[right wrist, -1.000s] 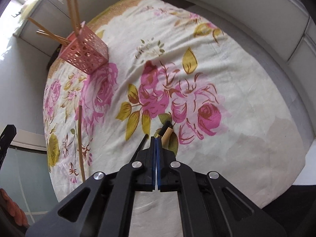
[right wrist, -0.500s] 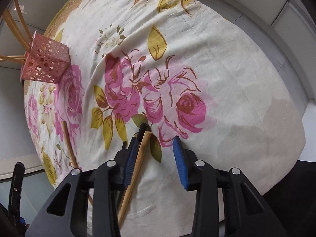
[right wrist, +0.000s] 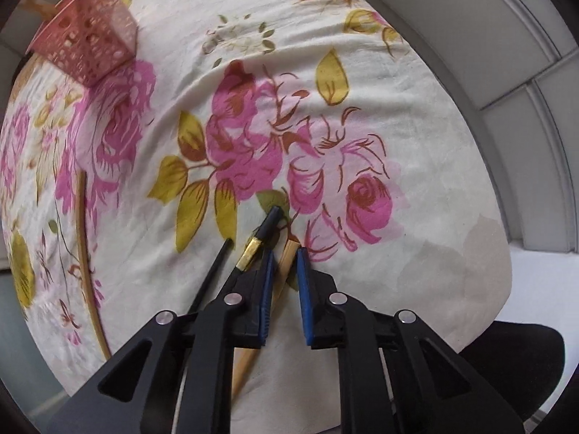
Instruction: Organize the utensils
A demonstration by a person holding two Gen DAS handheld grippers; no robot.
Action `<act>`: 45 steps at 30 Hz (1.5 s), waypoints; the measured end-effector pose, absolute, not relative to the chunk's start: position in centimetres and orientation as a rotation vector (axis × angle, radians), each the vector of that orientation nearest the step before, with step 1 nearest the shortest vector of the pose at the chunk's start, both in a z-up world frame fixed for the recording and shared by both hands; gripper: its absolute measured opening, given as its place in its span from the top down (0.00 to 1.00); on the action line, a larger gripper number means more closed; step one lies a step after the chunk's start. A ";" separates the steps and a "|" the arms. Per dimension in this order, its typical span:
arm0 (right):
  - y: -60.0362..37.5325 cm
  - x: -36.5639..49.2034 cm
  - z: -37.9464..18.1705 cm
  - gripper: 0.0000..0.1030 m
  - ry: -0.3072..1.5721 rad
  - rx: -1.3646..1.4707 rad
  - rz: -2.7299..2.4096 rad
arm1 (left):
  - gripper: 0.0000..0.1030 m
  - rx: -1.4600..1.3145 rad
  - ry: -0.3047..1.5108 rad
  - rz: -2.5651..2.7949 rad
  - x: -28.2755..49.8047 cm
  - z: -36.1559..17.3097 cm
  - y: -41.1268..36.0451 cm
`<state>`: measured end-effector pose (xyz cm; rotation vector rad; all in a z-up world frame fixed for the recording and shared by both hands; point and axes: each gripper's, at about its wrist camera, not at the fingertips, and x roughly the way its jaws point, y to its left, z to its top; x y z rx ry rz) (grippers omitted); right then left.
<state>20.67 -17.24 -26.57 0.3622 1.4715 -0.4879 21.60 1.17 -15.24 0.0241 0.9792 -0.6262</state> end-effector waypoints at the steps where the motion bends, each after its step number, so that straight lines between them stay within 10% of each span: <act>1: -17.2 20.3 -26.5 0.90 1.467 0.370 -0.469 | 0.75 0.022 0.981 -0.620 21.6 -15.3 1.4; 30: -23.8 20.5 -26.1 0.92 1.411 0.422 -0.315 | 0.54 0.312 1.340 -0.389 30.3 -26.2 -7.3; 34: -24.8 20.9 -26.1 0.92 1.390 0.454 -0.285 | 0.94 0.334 1.332 -0.443 29.9 -26.0 -8.0; 45: -25.3 16.6 -21.2 0.92 1.050 0.506 -0.158 | 0.94 0.126 0.913 -0.440 21.8 -18.0 -2.2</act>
